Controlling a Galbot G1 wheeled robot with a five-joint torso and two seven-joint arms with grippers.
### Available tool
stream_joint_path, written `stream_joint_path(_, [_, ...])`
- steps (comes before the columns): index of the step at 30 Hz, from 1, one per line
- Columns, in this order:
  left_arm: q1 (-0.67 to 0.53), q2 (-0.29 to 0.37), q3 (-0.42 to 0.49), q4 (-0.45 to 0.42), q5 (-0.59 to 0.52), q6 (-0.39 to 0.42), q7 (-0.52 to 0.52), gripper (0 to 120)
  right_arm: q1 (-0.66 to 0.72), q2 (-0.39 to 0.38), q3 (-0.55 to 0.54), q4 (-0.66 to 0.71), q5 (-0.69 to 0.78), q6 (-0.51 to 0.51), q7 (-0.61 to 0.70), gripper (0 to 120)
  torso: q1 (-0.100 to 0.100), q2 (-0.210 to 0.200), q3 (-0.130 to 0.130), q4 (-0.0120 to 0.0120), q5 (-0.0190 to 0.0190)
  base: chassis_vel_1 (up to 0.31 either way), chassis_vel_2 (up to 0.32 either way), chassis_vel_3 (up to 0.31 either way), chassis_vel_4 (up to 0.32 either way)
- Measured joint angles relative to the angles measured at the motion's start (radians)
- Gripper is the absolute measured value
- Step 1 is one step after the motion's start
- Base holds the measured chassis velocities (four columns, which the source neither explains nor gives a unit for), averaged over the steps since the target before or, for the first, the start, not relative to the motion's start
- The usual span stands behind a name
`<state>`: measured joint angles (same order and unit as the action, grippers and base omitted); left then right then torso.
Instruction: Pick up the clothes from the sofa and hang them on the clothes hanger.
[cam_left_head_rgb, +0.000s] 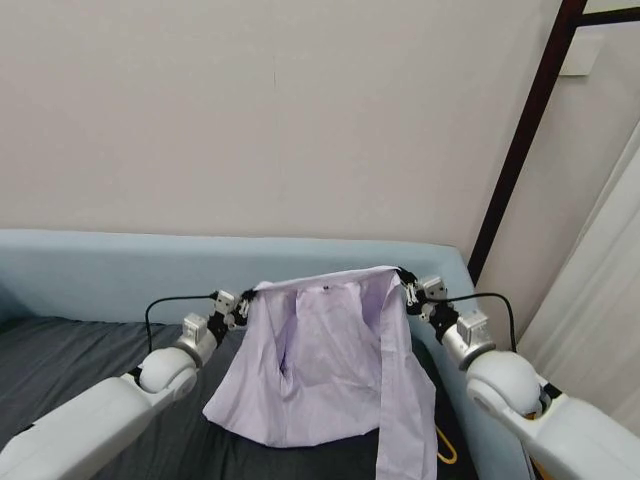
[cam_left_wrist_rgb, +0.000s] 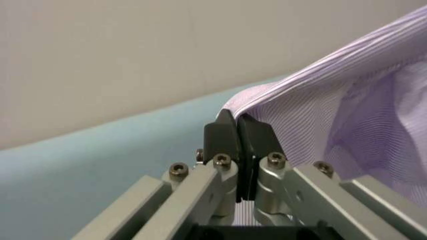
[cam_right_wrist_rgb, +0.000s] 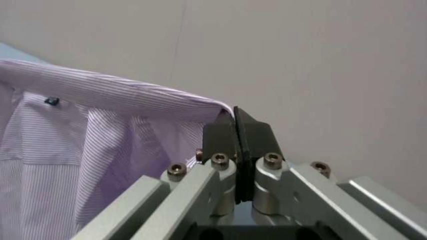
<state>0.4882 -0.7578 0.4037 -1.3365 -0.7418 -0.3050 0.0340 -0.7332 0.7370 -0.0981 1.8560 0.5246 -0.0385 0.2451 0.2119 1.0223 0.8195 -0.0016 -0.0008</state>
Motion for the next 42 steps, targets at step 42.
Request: stream_joint_path(42, [-0.152, 0.705, -0.455, -1.171, -0.698, 0.761, -0.906, 0, 0.56, -0.254, 0.082, 0.458, 0.969, -0.344, 0.21, 0, 0.0, 0.0, 0.0, -0.0006, 0.0005, 0.001, 0.0, 0.001, 0.004])
